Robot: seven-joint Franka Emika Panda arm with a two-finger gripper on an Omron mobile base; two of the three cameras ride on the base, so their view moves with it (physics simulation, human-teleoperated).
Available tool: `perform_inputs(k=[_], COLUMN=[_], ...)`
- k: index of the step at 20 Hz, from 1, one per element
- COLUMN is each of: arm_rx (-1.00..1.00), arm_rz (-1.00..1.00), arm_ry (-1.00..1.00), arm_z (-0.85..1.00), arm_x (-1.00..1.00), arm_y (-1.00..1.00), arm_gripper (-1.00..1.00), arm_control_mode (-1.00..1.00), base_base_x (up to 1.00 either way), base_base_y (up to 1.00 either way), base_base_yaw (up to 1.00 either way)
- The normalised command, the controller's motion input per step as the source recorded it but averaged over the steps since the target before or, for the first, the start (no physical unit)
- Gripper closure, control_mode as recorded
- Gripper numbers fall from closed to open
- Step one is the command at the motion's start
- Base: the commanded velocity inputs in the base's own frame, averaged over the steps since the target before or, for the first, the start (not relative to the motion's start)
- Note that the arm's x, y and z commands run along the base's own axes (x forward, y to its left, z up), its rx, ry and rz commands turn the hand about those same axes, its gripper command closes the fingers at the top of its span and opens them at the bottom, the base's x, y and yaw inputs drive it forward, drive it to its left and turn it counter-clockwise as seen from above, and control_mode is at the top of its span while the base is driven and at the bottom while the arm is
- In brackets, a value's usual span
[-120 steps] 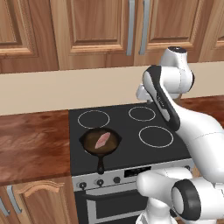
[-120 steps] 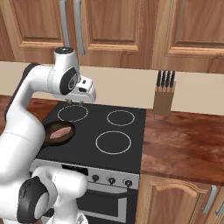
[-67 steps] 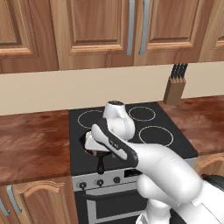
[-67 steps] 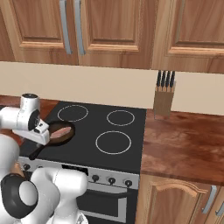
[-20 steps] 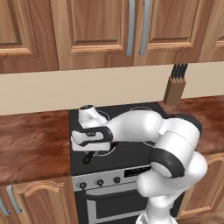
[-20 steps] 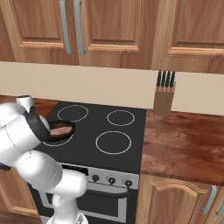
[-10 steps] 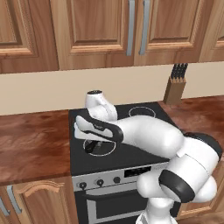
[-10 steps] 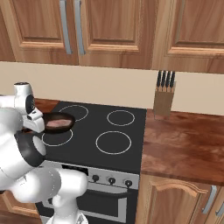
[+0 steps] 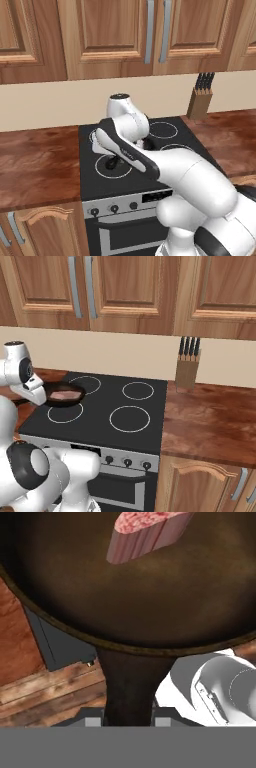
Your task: Pick up the pan with the steak in it and place it on the dining table. Then place the steak on the plate.
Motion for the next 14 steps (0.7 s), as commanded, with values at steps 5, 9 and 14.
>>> perform_inputs(k=[5,9,14], arm_rx=[-0.02,-0.03,-0.03], arm_rz=[0.00,0.03,0.04], arm_ry=[-0.24,-0.42,-0.46], arm_z=[0.38,0.27,0.22], arm_x=[-0.62,-0.62,-0.54], arm_y=[-0.28,-0.34,-0.34], arm_gripper=[1.00,1.00,1.00], arm_control_mode=[-1.00,-1.00,-1.00], base_base_x=[0.00,0.00,0.00], base_base_y=[0.00,0.00,0.00], base_base_yaw=[0.00,0.00,0.00])
